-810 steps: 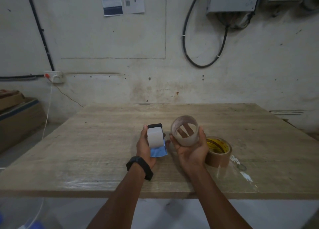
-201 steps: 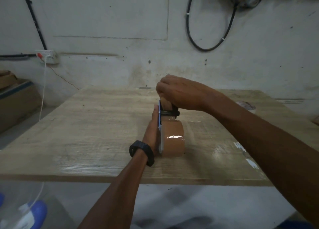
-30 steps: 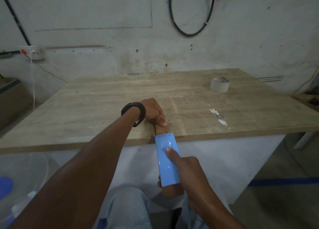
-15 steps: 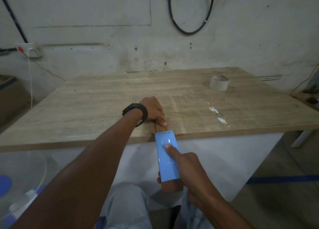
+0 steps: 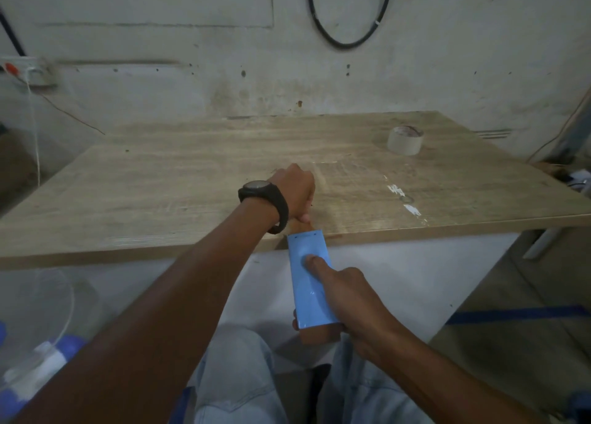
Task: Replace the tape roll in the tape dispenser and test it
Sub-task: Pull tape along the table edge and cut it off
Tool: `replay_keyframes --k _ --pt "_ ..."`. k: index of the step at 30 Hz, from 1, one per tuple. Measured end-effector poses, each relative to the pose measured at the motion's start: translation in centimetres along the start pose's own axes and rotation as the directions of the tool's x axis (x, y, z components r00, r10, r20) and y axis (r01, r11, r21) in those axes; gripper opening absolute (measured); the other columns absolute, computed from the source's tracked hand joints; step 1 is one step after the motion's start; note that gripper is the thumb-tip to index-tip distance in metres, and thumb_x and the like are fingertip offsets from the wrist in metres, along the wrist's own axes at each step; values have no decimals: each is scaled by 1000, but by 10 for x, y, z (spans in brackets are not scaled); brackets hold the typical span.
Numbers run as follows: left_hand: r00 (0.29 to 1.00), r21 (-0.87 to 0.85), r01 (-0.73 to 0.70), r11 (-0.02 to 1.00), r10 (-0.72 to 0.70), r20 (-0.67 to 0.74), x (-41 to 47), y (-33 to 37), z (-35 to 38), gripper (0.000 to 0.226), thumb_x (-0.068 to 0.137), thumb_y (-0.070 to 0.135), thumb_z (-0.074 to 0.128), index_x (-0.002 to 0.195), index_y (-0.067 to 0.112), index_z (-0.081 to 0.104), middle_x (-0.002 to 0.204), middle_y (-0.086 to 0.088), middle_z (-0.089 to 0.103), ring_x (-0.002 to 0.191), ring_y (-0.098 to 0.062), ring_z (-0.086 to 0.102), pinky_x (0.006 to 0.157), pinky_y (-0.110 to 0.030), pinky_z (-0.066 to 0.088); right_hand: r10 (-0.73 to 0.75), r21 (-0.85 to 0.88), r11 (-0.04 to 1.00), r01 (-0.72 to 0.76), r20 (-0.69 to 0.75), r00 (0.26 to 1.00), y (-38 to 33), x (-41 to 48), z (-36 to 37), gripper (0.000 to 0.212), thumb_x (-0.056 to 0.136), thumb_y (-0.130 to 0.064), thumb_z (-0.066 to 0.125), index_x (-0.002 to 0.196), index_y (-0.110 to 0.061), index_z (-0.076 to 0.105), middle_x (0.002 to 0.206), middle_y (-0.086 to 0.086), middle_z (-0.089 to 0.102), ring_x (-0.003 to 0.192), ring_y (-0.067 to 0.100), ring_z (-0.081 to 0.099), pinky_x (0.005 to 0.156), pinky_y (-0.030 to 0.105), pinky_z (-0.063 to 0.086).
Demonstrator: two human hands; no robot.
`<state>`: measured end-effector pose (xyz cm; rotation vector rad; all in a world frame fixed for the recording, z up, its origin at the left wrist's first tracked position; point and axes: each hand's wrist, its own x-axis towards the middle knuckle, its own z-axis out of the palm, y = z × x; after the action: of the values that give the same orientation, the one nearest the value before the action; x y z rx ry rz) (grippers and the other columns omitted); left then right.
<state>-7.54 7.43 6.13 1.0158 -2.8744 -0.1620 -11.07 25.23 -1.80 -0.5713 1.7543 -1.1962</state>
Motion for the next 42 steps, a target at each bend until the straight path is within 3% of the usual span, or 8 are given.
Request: replay_keyframes --k 5,8,11,17,19,22,27,42 --pt "995 105 -19 994 29 -94 -15 3 3 17 84 26 76 89 10 71 93 -12 69 84 -28 68 76 -42 59 3 34 999 -4 6 1000 -1 -2 1 81 51 -64 72 102 -2 70 86 19 80 78 38 78 83 58 62" --pt "999 121 -32 992 36 -24 -28 7 5 29 94 26 59 72 8 54 75 -8 50 81 -25 57 68 -35 48 -2 33 999 1 19 1000 -4 -2 -1 74 57 -60 74 103 -2 71 86 18 80 80 37 78 85 57 61" --pt "996 123 -74 990 66 63 -38 7 9 35 104 25 41 88 1 60 75 -5 49 76 -20 45 68 -32 39 -1 33 999 0 19 1000 -6 -3 -3 70 61 -56 75 104 -1 72 88 19 80 82 37 78 84 57 62" --pt "950 89 -101 991 70 304 -44 14 6 45 108 30 20 133 10 52 100 -12 61 99 -31 57 86 -38 45 -3 18 1000 3 2 1000 -9 -6 1 72 58 -57 74 105 -2 71 91 20 79 82 38 78 84 57 62" --pt "927 131 -79 988 24 375 -39 21 8 51 107 36 15 147 16 39 125 -17 59 120 -35 52 97 -41 41 -12 11 1000 12 -10 1000 -10 -7 3 76 55 -60 73 105 -3 71 93 19 79 84 37 77 86 57 61" --pt "895 237 -30 971 -79 438 -30 24 9 60 107 47 12 159 16 13 166 -18 14 152 -35 15 120 -50 16 -12 16 1000 12 -13 1000 -12 -11 3 70 60 -55 74 106 -2 71 94 20 79 85 38 77 87 57 60" --pt "921 169 108 980 -163 354 0 0 32 89 94 71 18 159 11 4 169 -9 -2 155 -26 -2 123 -51 4 7 18 1000 -6 -12 1000 -17 -17 0 59 72 -48 77 104 0 71 90 22 79 82 39 77 83 58 62" --pt "982 144 81 986 -104 156 29 -23 47 83 93 71 9 159 21 5 169 4 0 155 -23 -3 120 -60 3 78 -10 997 -78 16 997 -26 -29 -6 44 86 -46 70 101 -4 73 89 17 81 84 35 78 90 55 60"
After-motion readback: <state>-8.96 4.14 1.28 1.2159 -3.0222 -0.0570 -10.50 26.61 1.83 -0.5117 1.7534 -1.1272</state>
